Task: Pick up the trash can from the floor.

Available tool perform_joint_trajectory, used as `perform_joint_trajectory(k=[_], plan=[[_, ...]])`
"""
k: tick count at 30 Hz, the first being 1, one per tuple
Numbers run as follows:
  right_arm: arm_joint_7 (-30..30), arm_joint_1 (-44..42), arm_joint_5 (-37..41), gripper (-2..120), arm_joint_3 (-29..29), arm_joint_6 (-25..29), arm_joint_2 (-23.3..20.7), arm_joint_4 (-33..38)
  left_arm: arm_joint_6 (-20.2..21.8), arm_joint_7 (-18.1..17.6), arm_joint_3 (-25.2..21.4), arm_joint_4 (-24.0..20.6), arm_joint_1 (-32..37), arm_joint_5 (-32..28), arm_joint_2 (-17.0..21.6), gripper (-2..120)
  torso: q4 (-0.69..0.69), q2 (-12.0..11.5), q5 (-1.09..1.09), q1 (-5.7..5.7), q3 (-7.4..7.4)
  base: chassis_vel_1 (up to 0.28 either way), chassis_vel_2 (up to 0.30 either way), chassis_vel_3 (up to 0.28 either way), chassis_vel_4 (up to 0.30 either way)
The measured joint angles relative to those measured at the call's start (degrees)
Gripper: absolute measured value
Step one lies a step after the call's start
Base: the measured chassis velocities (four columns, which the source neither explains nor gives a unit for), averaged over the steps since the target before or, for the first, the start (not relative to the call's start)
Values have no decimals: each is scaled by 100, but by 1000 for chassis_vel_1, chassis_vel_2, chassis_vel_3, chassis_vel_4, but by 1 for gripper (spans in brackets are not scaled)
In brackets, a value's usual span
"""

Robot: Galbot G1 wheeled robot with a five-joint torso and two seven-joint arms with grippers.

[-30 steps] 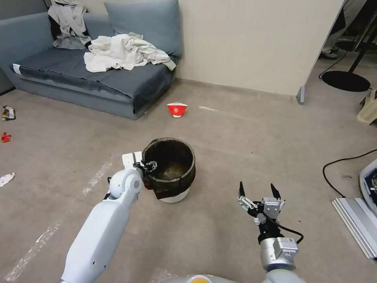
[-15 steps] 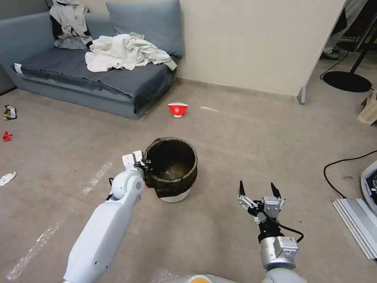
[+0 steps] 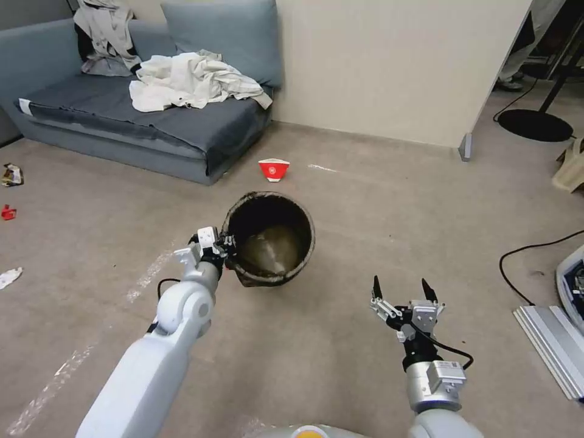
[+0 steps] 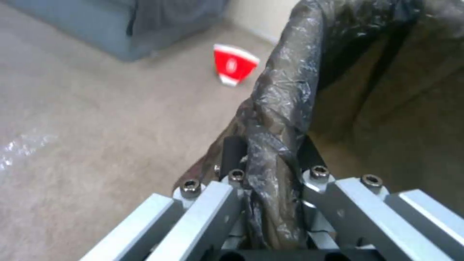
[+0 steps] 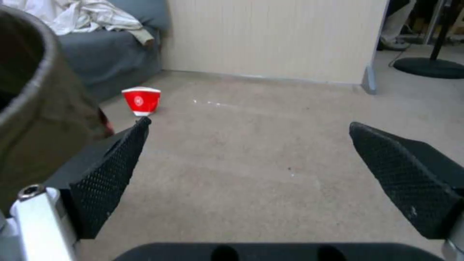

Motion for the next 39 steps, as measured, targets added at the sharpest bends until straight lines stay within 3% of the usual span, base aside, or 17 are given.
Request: perform_joint_trajectory(k=[8, 10, 18, 39], plan=[[5, 37, 23, 100, 13, -27, -8, 51, -467, 431, -573, -743, 1404, 457, -27, 4, 2, 0, -2, 0, 0, 0, 0, 0, 0], [6, 39, 24, 100, 15, -27, 7, 64, -741, 529, -686, -911, 1840, 573, -85, 4, 2, 0, -1, 0, 0, 0, 0, 0, 0], [8, 48, 23, 100, 9, -27, 63, 110, -1035, 543, -750, -1183, 2205, 927, -283, 4, 0, 0, 0, 0, 0, 0, 0, 0, 0], [16, 56, 18, 100, 64, -25, 115, 207, -1088, 505, -779, -1169, 2214, 966, -243, 4, 0, 0, 0, 0, 0, 0, 0, 0, 0]])
